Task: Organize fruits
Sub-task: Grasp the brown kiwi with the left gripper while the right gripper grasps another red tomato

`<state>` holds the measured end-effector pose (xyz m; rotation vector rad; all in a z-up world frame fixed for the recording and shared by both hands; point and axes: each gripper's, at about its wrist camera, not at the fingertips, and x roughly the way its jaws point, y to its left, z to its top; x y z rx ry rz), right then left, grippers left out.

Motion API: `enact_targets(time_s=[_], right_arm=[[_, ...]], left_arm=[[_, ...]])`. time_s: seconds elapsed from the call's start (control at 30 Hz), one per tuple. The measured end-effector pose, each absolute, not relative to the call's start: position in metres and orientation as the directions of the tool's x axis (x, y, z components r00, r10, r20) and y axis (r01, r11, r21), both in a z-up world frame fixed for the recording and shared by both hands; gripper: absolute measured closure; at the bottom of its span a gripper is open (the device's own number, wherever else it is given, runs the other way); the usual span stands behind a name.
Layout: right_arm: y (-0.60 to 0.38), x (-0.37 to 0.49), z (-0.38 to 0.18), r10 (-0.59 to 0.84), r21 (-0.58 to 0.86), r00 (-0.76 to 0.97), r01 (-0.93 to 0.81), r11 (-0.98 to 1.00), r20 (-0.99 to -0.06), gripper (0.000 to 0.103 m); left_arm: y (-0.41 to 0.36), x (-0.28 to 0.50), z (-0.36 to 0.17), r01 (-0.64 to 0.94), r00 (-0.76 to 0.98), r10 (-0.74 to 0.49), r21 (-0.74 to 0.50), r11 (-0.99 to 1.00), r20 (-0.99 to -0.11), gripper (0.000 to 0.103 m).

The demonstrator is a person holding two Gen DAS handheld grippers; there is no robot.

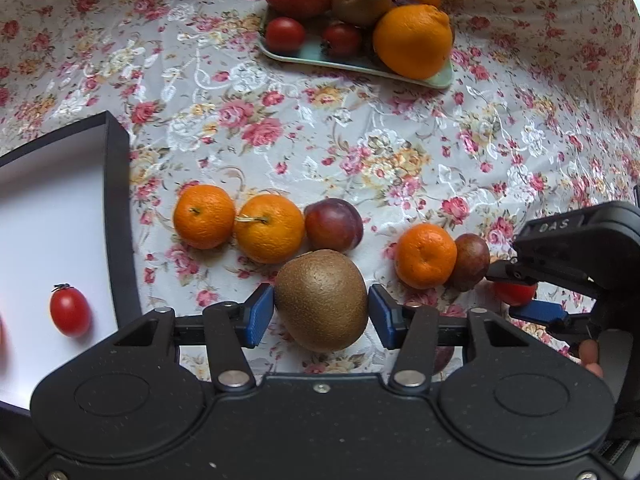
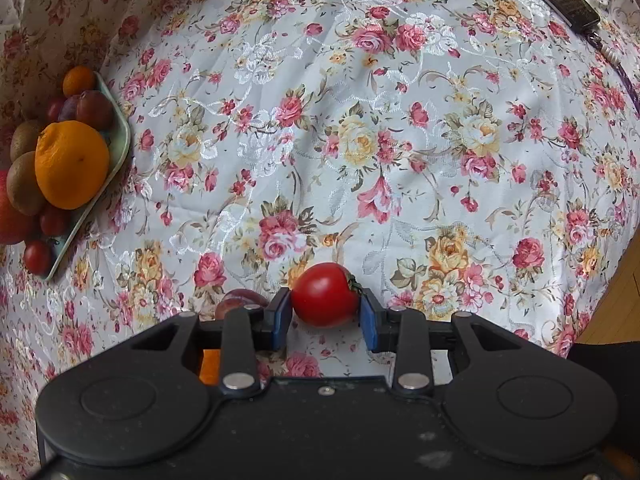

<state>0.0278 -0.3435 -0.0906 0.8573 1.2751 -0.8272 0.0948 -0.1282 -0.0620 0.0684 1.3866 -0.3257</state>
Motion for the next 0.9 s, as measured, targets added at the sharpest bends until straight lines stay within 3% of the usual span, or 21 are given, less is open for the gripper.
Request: enact_targets(time_s=[0.9], right_arm=[[-0.297,-0.025,-0.054,-0.047,0.160,0.216,0.837,0.524,-0.975,0.067]], left_arm=[[-0.096,0.048,-0.037,0.227,0.202,-0.213,-0.166,0.960,-0.956,0.046]])
